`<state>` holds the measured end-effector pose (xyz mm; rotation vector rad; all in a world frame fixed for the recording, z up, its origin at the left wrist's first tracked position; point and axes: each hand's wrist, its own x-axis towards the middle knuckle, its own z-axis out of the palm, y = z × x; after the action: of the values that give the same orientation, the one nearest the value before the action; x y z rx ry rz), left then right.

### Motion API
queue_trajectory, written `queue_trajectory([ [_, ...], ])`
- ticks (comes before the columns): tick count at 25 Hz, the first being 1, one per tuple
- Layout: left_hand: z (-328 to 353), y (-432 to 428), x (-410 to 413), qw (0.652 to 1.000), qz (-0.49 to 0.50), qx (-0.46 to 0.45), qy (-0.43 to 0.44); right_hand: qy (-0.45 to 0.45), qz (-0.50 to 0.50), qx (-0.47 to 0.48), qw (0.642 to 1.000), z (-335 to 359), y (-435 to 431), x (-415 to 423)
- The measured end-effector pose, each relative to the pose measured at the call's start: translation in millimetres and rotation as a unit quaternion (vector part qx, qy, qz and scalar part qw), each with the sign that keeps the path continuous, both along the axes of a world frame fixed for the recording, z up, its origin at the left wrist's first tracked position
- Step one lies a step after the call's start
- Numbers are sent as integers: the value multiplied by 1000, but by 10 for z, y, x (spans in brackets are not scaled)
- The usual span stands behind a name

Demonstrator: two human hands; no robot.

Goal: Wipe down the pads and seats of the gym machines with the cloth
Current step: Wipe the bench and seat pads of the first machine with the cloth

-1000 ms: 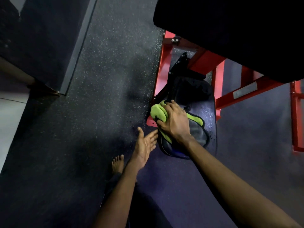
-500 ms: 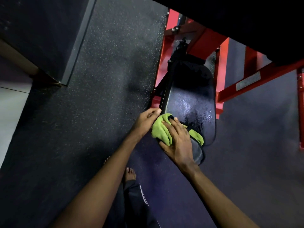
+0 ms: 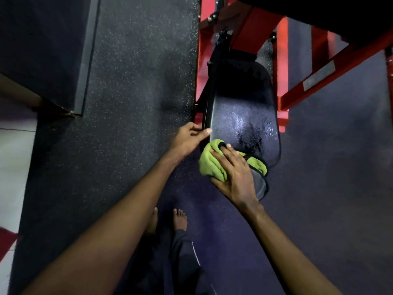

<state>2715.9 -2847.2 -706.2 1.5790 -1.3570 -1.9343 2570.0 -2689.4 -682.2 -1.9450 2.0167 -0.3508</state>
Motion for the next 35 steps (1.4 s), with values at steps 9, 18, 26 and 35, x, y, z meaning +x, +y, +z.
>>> queue_trajectory([
  [9,14,155,-32,1000,-7,-6,7,-12,-117,-29,993,-17,-111,95],
  [18,247,557,-242,994,-76,34,-67,-172,-348,-88,917,-187,448,-1],
  [26,338,734,-409,995,-4,73,-66,-236,-516,-179,804,-247,361,-23],
  [35,234,722,-460,994,10,79,-82,-249,-515,-147,807,-189,321,-35],
])
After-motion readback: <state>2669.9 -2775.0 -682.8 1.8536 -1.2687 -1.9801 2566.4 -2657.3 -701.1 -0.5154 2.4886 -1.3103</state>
